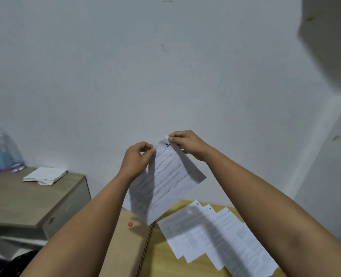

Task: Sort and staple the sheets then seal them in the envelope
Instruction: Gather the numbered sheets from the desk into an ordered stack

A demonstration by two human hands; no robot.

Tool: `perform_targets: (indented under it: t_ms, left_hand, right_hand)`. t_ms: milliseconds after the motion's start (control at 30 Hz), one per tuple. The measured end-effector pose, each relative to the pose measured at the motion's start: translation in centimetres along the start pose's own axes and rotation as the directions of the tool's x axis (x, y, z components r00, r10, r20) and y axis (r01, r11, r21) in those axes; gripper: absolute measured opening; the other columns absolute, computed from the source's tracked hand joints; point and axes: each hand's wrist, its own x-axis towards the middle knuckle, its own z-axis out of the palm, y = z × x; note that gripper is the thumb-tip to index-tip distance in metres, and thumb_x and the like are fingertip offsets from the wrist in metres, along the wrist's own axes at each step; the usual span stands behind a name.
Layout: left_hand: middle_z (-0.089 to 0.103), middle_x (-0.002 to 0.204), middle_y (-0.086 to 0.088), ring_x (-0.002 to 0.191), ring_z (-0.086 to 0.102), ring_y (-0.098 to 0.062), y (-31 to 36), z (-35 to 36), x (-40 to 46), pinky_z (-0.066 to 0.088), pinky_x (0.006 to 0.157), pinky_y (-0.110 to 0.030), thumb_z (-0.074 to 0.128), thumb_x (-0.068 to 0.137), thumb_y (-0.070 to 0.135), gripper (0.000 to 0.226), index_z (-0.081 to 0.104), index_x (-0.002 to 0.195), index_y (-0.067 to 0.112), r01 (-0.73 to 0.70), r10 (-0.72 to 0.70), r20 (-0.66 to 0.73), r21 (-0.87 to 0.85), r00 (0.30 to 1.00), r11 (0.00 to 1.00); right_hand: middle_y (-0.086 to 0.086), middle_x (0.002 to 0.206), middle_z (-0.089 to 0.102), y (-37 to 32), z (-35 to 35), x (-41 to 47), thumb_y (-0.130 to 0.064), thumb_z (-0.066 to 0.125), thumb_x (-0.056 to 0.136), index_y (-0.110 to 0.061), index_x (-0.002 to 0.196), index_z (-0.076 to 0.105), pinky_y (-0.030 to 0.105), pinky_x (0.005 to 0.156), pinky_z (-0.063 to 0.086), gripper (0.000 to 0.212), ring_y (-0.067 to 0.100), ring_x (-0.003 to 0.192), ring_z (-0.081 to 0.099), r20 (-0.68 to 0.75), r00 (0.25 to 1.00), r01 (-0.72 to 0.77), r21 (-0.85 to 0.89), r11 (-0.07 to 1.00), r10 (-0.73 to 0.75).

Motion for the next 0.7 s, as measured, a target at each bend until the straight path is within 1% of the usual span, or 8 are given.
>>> perform_targets:
  t_ms: [100, 200, 267, 300, 333, 400, 600, 700]
  left_hand:
    - [0.076, 0.086, 0.006, 0.076, 0.066, 0.0, 0.5, 0.0, 0.0, 0.053, 0.073, -0.022, 0.072, 0.095, 0.023, 0.009, 0.075, 0.087, 0.021, 0.016, -0.016, 0.003, -0.032, 1.0, 0.999]
    - [0.075, 0.084, 0.003, 0.069, 0.063, 0.004, 0.6, 0.1, 0.1, 0.049, 0.061, -0.011, 0.071, 0.095, 0.021, 0.012, 0.074, 0.085, 0.019, 0.024, -0.025, -0.005, -0.039, 1.0, 0.999]
    - [0.074, 0.084, 0.003, 0.067, 0.063, 0.002, 0.5, 0.1, 0.2, 0.048, 0.056, -0.011, 0.07, 0.095, 0.022, 0.013, 0.073, 0.083, 0.02, 0.04, -0.042, -0.034, -0.043, 0.999, 0.998]
    - [0.074, 0.084, 0.004, 0.066, 0.063, -0.001, 0.5, 0.0, 0.4, 0.05, 0.057, -0.015, 0.07, 0.095, 0.023, 0.013, 0.073, 0.083, 0.022, 0.051, -0.053, -0.052, -0.042, 0.997, 0.998]
    - [0.073, 0.085, 0.006, 0.068, 0.063, -0.004, 0.4, 0.0, 0.5, 0.052, 0.06, -0.021, 0.069, 0.095, 0.025, 0.013, 0.072, 0.083, 0.023, 0.059, -0.062, -0.066, -0.044, 0.996, 0.997]
    - [0.073, 0.086, 0.007, 0.072, 0.064, -0.01, 0.3, 0.1, 0.7, 0.054, 0.065, -0.031, 0.068, 0.095, 0.028, 0.012, 0.071, 0.084, 0.024, 0.076, -0.08, -0.075, -0.054, 0.994, 0.996]
    - [0.069, 0.082, 0.008, 0.07, 0.059, -0.008, -0.1, 0.9, 0.9, 0.048, 0.068, -0.027, 0.069, 0.096, 0.026, 0.011, 0.067, 0.086, 0.024, 0.059, -0.061, -0.07, -0.035, 0.996, 0.998]
    - [0.069, 0.083, 0.007, 0.072, 0.06, -0.009, -0.3, 1.3, 1.1, 0.049, 0.069, -0.028, 0.069, 0.095, 0.027, 0.011, 0.066, 0.085, 0.026, 0.065, -0.067, -0.072, -0.026, 0.995, 0.998]
  right_hand:
    - [-0.002, 0.095, 0.069, -0.2, 0.0, 0.0, -0.027, 0.064, 0.099, -0.025, 0.098, 0.078, 0.035, 0.08, 0.043, 0.014, 0.019, 0.087, 0.059, 0.026, 0.999, -0.026, 0.012, 1.0, 0.026]
    - [-0.006, 0.096, 0.074, -0.3, 0.1, -0.1, -0.032, 0.061, 0.101, -0.018, 0.108, 0.077, 0.029, 0.078, 0.048, 0.023, 0.013, 0.086, 0.065, 0.025, 0.999, -0.025, 0.006, 1.0, 0.025]
    - [-0.009, 0.095, 0.077, -0.1, 0.1, -0.4, -0.036, 0.067, 0.098, -0.019, 0.107, 0.078, 0.02, 0.077, 0.052, 0.023, 0.006, 0.085, 0.071, -0.003, 1.0, 0.026, -0.029, 0.999, -0.026]
    - [-0.006, 0.097, 0.079, 0.3, 0.1, -0.6, -0.035, 0.071, 0.095, -0.02, 0.107, 0.078, 0.021, 0.08, 0.055, 0.02, 0.008, 0.088, 0.074, -0.008, 0.998, 0.055, -0.052, 0.997, -0.056]
    - [-0.002, 0.099, 0.08, 0.7, 0.1, -0.7, -0.031, 0.074, 0.093, -0.02, 0.106, 0.078, 0.025, 0.084, 0.057, 0.017, 0.013, 0.092, 0.076, -0.009, 0.997, 0.076, -0.063, 0.995, -0.077]
    - [0.002, 0.1, 0.08, 1.4, 0.1, -0.9, -0.022, 0.072, 0.093, -0.019, 0.105, 0.077, 0.031, 0.088, 0.059, 0.014, 0.02, 0.095, 0.077, -0.013, 0.995, 0.103, -0.049, 0.993, -0.104]
    - [0.003, 0.095, 0.081, 2.5, 0.7, -1.2, -0.015, 0.065, 0.096, -0.014, 0.105, 0.076, 0.025, 0.076, 0.06, 0.014, 0.019, 0.087, 0.078, -0.079, 0.991, 0.106, -0.007, 0.994, -0.106]
    - [0.0, 0.099, 0.08, 3.1, 0.6, -0.9, -0.017, 0.063, 0.098, -0.017, 0.109, 0.076, 0.032, 0.085, 0.062, 0.017, 0.017, 0.091, 0.077, -0.08, 0.99, 0.112, -0.061, 0.992, -0.116]
